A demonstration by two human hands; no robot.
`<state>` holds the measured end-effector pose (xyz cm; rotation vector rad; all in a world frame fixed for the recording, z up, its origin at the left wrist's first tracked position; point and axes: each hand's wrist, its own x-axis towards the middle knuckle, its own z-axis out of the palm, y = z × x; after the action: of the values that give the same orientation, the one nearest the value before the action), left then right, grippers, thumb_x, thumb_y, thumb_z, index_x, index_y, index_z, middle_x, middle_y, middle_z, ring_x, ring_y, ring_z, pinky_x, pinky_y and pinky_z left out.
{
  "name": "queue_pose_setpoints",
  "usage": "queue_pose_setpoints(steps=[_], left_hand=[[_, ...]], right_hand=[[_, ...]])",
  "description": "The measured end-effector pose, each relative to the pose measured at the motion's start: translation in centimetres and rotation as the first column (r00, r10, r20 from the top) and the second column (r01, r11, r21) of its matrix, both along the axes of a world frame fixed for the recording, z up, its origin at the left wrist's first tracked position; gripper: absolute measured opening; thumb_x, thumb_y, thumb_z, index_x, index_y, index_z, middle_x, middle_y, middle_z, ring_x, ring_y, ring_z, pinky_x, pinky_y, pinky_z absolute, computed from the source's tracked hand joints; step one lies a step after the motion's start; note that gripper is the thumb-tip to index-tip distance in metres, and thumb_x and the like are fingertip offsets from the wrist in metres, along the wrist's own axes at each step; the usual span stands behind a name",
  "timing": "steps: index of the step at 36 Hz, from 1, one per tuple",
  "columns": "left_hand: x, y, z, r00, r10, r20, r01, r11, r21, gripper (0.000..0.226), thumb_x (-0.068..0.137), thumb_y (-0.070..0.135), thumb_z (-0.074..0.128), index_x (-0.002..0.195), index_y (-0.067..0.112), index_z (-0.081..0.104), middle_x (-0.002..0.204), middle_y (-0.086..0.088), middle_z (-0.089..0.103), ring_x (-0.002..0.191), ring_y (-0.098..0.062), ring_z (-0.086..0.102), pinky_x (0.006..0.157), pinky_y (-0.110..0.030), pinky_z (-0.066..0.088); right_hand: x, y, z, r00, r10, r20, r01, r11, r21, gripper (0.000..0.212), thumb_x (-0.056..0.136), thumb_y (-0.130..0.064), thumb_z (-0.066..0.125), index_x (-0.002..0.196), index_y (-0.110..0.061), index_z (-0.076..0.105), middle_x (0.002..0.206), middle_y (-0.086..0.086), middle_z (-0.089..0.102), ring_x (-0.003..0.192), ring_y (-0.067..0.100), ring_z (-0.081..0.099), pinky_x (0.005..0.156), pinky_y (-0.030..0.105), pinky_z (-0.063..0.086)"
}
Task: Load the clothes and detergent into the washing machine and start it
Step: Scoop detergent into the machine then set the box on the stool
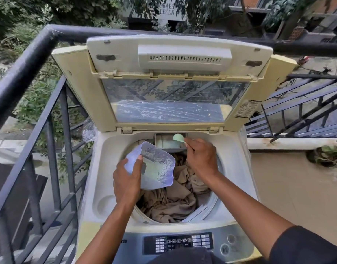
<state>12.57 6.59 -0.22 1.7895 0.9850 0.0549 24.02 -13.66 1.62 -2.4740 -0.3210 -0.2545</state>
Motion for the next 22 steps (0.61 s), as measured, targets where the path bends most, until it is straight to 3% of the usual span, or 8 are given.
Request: queue_pose_setpoints(steps=[5, 10, 13, 18, 20, 22], left_hand=[[-0.1, -0.1, -0.2, 1.0, -0.003, -0.003, 0.003, 1.0, -0.014, 0.086, 0.08, 0.086, 0.051, 0.145, 0.03, 0.049, 0.147, -0.006, 0.053, 0.133, -0.028, 0.052, 0.108, -0.047, 0.044], [-0.7, 0.0, -0.2, 1.0, -0.01, 0.008, 0.01, 1.0, -0.01, 0.086, 0.081, 0.085, 0.05, 0.146, 0.03, 0.048, 0.149, -0.005, 0.052, 0.133, -0.026, 0.051, 0.101, -0.041, 0.042], [-1.4, 0.0, -0.2, 1.0, -0.017, 0.015, 0.018, 1.0, -0.006, 0.08, 0.084, 0.084, 0.052, 0.145, 0.032, 0.048, 0.148, -0.003, 0.052, 0.131, -0.024, 0.05, 0.098, -0.039, 0.04], [-2.2, 0.2, 0.2, 0.998, -0.042, 0.049, 0.043, 0.999, -0.019, 0.085, 0.073, 0.092, 0.052, 0.135, 0.034, 0.055, 0.135, 0.004, 0.062, 0.123, -0.021, 0.059, 0.104, -0.049, 0.049], [-2.4, 0.2, 0.7, 0.994, -0.075, 0.076, 0.076, 0.997, -0.012, 0.072, 0.073, 0.09, 0.054, 0.126, 0.041, 0.057, 0.129, 0.009, 0.064, 0.12, -0.019, 0.061, 0.104, -0.049, 0.05], [-2.6, -0.1, 1.3, 0.985, -0.117, 0.128, 0.117, 0.993, 0.006, 0.046, 0.076, 0.084, 0.057, 0.111, 0.055, 0.058, 0.121, 0.019, 0.065, 0.117, -0.014, 0.061, 0.102, -0.044, 0.05]], right_hand=[[-0.4, -0.7, 0.1, 0.999, 0.043, 0.006, -0.043, 0.999, -0.028, 0.023, 0.094, -0.007, 0.065, 0.11, -0.013, 0.08, 0.072, 0.004, 0.066, 0.062, 0.027, 0.063, 0.053, 0.032, 0.053], [-2.1, -0.6, 2.0, 0.996, -0.06, 0.06, 0.055, 0.995, 0.087, 0.022, 0.092, -0.009, 0.07, 0.109, -0.018, 0.081, 0.079, 0.0, 0.07, 0.069, 0.019, 0.063, 0.058, 0.03, 0.05], [-4.5, -0.6, 2.7, 0.996, -0.046, 0.074, 0.032, 0.984, 0.177, 0.021, 0.088, -0.009, 0.077, 0.105, -0.019, 0.082, 0.082, -0.005, 0.073, 0.07, 0.011, 0.063, 0.061, 0.025, 0.049], [-6.9, -0.1, 0.9, 0.984, 0.13, -0.125, -0.099, 0.968, 0.231, 0.017, 0.086, -0.014, 0.078, 0.101, -0.021, 0.084, 0.083, -0.007, 0.077, 0.069, 0.006, 0.066, 0.062, 0.025, 0.054], [-7.2, 0.4, 0.4, 0.97, 0.155, -0.187, -0.119, 0.974, 0.191, 0.018, 0.087, -0.019, 0.075, 0.102, -0.023, 0.084, 0.079, -0.005, 0.075, 0.067, 0.012, 0.067, 0.061, 0.03, 0.054], [-7.3, 0.9, 0.1, 0.965, 0.183, -0.188, -0.159, 0.978, 0.135, 0.019, 0.088, -0.025, 0.071, 0.102, -0.024, 0.083, 0.073, -0.004, 0.069, 0.065, 0.018, 0.064, 0.059, 0.032, 0.052]])
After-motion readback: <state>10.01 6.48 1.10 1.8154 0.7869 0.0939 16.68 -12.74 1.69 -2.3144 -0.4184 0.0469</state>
